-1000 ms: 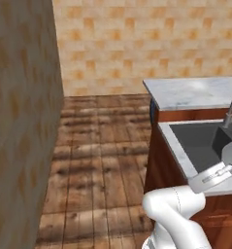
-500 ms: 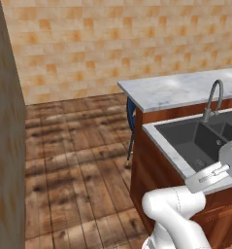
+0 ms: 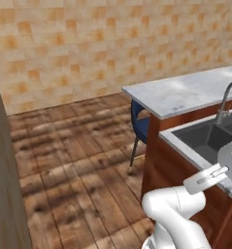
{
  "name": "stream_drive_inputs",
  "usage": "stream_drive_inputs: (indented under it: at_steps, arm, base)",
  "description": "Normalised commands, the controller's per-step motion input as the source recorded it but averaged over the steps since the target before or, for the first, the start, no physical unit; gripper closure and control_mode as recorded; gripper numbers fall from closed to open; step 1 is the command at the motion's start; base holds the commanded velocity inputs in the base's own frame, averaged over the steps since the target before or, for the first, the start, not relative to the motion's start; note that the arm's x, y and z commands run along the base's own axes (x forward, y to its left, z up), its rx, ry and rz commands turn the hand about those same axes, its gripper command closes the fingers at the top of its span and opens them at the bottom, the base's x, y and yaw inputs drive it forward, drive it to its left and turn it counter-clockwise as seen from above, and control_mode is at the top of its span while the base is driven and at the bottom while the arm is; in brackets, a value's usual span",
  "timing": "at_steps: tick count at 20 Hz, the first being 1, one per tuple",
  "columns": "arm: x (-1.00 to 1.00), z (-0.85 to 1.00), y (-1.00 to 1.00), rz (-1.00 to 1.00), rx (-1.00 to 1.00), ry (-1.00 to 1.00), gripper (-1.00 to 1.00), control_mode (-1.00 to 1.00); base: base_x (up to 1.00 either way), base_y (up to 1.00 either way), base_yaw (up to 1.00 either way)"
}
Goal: Grab the lemon wedges from the fridge, place them in the blender, close the lid, and turn on the blender to create a marinade.
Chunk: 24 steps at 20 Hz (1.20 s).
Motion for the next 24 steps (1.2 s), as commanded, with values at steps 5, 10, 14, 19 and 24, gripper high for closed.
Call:
stream_drive_inputs:
  at_steps: [5,10,14,19,24]
  arm:
    - [0.00,0.00,0.00,0.00,0.00,0.00,-1.00,1.00]
    - [0.00,0.00,0.00,0.00,0.00,0.00,-1.00,1.00]
    - [0.00,0.00,0.00,0.00,0.00,0.00,-1.00,1.00]
    - [0.00,0.00,0.00,0.00,0.00,0.00,-1.00,1.00]
    - [0.00,0.00,0.00,0.00,0.00,0.00,-1.00,1.00]
  base:
    - [1.00,0.90,0.00]
    - [1.00,0.70,-0.13]
    - [1.00,0.70,-0.40]
    - [1.00,0.71,-0.49]
    - [1.00,0.83,-0.49]
